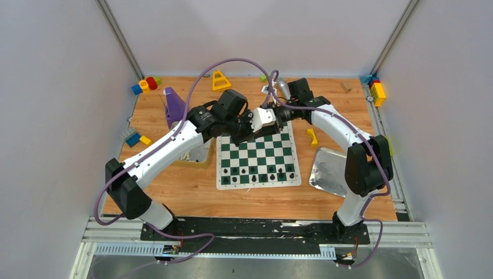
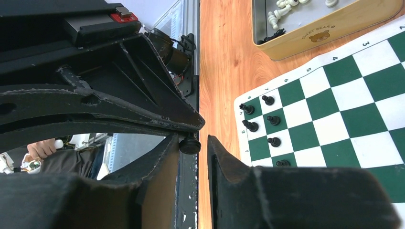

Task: Set up the chess pieces on the board
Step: Adjust the chess piece.

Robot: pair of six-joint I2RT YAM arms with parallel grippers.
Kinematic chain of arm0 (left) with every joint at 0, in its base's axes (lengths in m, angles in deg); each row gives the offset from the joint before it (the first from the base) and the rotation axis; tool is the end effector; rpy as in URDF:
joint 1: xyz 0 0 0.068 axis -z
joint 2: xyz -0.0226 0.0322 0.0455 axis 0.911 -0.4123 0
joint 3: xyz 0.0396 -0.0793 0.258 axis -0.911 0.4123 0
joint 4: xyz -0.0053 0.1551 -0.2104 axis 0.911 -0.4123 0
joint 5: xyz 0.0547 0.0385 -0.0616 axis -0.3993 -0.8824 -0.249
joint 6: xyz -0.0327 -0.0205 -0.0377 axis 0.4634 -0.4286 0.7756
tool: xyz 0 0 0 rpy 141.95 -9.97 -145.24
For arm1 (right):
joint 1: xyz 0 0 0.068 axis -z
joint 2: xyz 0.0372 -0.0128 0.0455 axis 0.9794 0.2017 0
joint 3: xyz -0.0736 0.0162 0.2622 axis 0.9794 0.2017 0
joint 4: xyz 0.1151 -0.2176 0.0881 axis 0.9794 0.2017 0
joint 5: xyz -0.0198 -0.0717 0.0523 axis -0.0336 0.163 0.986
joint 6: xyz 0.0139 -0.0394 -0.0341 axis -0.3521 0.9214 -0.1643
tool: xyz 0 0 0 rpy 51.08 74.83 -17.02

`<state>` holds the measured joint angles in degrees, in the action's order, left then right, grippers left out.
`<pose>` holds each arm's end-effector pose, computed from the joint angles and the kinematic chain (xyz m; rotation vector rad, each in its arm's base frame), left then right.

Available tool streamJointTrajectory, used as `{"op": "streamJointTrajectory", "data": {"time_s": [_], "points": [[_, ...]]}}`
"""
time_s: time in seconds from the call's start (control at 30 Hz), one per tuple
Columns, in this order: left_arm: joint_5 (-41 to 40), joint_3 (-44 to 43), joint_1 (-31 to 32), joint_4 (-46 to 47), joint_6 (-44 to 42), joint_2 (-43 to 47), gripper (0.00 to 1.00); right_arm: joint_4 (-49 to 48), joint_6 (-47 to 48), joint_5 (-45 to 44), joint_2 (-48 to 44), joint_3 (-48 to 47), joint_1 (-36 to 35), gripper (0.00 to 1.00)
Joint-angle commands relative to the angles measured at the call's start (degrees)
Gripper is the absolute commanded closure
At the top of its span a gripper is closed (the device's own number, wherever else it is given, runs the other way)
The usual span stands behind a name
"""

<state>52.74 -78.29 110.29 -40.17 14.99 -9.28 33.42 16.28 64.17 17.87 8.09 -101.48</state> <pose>0.2256 -0.2367 0.3528 1.4662 1.9053 -0.5001 0.3331 0.1793 0.2839 -1.0470 1.9520 1.7037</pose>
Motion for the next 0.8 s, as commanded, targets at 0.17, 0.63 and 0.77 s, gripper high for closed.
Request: {"op": "streamJointTrajectory", "data": {"time_s": [0.17,0.63,0.77], "points": [[-0.43,-2.38,0.45,1.37,0.61,-0.20,0.95,-1.16,0.24,0.82,0.46,-1.87,-0.79,0.74],[-3.64,-1.13,0.00,4.40,2.98,1.12,0.67,1.21,1.95,0.25,-1.41,-2.80,1.00,1.00],[-0.37,-1.65,-2.34,5.37,4.72,1.96,0.49,2.26,2.72,0.09,-2.70,-2.89,3.01,1.00]]}}
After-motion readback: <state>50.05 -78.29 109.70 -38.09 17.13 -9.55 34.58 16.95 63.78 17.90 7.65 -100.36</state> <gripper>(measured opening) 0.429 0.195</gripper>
